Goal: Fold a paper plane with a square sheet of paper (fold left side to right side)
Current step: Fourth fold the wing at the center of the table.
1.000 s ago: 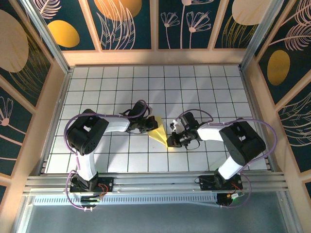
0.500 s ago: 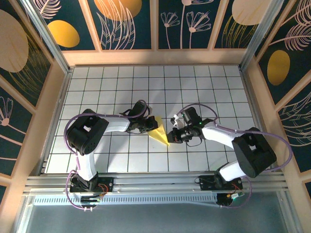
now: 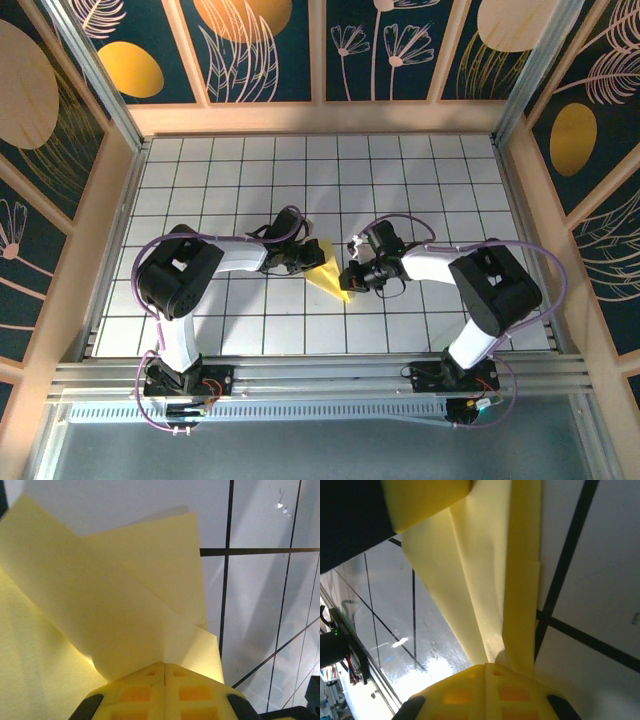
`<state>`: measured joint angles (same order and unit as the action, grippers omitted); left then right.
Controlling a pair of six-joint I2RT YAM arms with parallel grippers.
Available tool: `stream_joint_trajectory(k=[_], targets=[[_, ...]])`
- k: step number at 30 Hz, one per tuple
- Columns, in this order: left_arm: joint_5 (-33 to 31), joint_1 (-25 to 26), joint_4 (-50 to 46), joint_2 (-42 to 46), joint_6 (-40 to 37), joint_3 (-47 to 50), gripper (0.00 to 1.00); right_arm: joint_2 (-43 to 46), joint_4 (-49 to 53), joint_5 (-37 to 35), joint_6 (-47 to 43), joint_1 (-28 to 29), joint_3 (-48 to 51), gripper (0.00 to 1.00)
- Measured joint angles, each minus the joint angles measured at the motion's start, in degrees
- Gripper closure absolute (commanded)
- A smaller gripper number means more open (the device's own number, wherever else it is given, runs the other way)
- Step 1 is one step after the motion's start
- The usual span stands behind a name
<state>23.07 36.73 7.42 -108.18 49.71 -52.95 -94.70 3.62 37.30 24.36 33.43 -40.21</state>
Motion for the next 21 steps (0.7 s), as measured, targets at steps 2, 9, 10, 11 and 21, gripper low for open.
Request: stream_joint_trajectory(k=[2, 9, 10, 11, 21], targets=[[0.0, 0.0, 0.0, 0.0, 0.0, 0.0, 1.0, -0.3, -0.1, -0.2, 0.0, 0.0, 0.0, 1.0], [0.0, 0.0, 0.0, 0.0, 0.0, 0.0, 1.0, -1.2, -0.5, -0.2, 0.0, 0.0, 0.0, 1.0], [0.0, 0.0, 0.0, 0.0, 0.0, 0.0, 1.0, -1.3, -0.5, -0.2, 0.0, 0.0, 0.0, 1.0], [0.0, 0.0, 0.0, 0.0, 0.0, 0.0, 1.0, -1.4, -0.6, -0.2, 0.0, 0.0, 0.1, 1.0], [0.0, 0.0, -0.4, 0.0, -0.2, -0.3, 1.0, -1.5, -3.1, 0.5, 0.0, -0.6, 1.7, 1.0]])
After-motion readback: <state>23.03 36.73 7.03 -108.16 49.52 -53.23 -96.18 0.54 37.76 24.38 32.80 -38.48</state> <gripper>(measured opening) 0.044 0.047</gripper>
